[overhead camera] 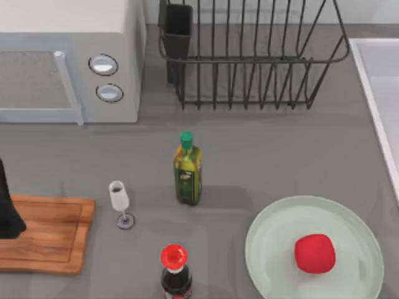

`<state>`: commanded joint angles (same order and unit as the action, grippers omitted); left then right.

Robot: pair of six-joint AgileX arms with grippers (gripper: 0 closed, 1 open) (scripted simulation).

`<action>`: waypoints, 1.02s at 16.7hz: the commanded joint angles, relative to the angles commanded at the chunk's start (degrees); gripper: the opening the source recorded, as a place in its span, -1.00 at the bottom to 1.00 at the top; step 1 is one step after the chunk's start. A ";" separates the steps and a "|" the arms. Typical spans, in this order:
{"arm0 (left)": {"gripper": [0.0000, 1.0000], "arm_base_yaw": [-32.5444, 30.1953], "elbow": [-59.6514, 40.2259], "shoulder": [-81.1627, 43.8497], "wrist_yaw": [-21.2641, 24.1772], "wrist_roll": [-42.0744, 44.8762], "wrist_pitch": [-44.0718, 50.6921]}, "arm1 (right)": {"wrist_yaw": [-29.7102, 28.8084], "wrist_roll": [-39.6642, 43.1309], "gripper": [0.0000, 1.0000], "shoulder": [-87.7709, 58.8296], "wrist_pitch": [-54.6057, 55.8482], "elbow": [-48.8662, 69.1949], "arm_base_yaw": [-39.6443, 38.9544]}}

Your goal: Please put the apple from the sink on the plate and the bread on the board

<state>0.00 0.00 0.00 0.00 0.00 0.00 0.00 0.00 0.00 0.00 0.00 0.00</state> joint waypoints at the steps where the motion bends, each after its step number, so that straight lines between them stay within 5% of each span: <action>1: 1.00 0.00 -0.01 -0.02 0.00 0.00 0.01 | 0.00 0.00 1.00 0.00 0.00 0.00 0.00; 8: 1.00 3.25 -12.94 -16.83 -0.04 1.49 10.36 | 0.00 0.00 1.00 0.00 0.00 0.00 0.00; 17: 1.00 11.16 -45.68 -65.83 -0.05 5.59 36.66 | 0.00 0.00 1.00 0.00 0.00 0.00 0.00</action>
<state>11.16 -45.68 -65.83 -0.05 5.59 36.66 0.00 0.00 0.00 0.00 0.00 0.00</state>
